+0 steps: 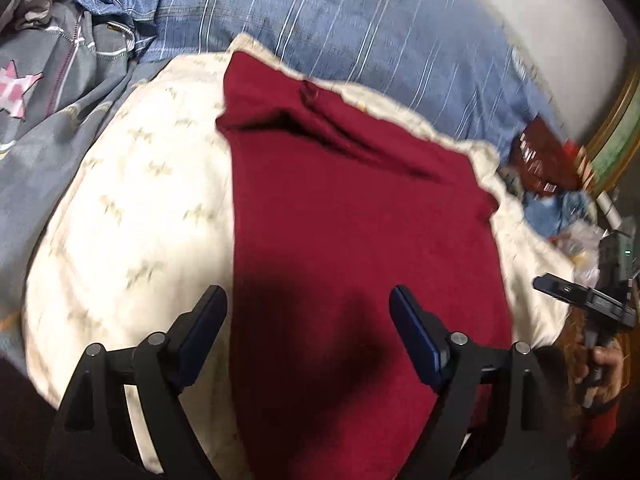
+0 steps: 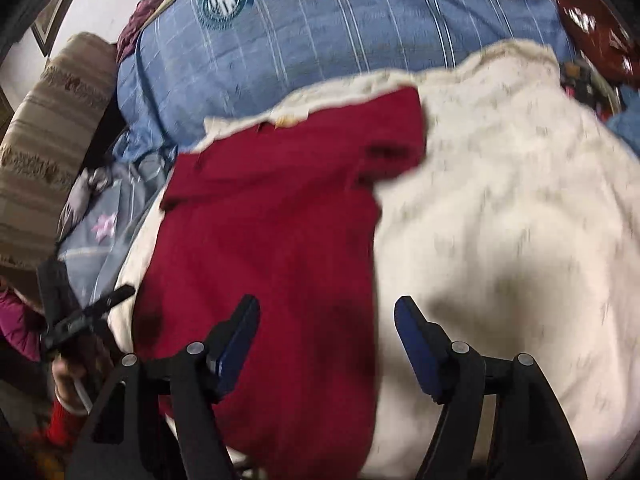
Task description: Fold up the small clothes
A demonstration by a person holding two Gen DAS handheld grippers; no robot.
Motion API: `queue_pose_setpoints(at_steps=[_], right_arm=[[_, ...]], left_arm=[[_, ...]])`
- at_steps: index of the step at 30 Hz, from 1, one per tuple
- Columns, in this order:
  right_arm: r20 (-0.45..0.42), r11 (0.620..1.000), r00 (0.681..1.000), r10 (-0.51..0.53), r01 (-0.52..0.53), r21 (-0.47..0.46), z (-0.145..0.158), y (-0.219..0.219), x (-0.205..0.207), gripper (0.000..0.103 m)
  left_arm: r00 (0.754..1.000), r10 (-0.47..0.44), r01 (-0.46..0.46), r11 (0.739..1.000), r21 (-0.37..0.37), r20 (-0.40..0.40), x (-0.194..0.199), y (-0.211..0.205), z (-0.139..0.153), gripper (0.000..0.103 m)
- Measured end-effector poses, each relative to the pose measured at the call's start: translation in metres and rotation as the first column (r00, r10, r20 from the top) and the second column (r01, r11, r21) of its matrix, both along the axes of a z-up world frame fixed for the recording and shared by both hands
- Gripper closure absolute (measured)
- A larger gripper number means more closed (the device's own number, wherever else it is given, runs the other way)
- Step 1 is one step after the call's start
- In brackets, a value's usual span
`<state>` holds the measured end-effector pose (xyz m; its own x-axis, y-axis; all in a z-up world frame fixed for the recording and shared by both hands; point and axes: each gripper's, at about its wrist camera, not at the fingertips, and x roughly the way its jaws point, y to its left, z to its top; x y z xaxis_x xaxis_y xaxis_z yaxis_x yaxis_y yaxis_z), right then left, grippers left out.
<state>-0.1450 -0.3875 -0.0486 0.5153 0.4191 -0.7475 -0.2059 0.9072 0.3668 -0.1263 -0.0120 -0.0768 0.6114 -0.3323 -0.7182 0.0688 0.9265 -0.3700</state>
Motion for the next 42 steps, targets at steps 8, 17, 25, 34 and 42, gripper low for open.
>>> queue_pose_setpoints(at_steps=[8,17,25,34,42], right_arm=[[-0.081,1.000,0.997,0.018,-0.018,0.006,-0.032,0.003,-0.028,0.031],[-0.150,0.999,0.988,0.037,-0.038,-0.008,-0.043,0.004,-0.038,0.028],[-0.220,0.998,0.973,0.067,-0.070,-0.004,-0.061,0.005,-0.044,0.028],[-0.279,0.994,0.954,0.109,-0.104,0.034,-0.072,0.004,-0.047,0.024],[-0.341,0.979,0.918,0.203,-0.181,0.095,-0.088,0.018,-0.050,0.030]], left_arm=[[1.000,-0.004,0.006,0.996,0.086,-0.018,-0.024,-0.012,-0.003,0.019],[0.996,-0.045,0.051,0.996,0.076,-0.080,-0.053,-0.015,-0.012,0.019],[0.978,-0.060,0.064,0.998,0.018,-0.199,-0.066,-0.011,-0.033,0.019],[0.966,-0.103,0.110,0.994,0.017,-0.236,-0.056,-0.027,-0.045,0.019],[0.966,-0.102,0.108,0.994,0.013,-0.235,-0.058,-0.025,-0.046,0.018]])
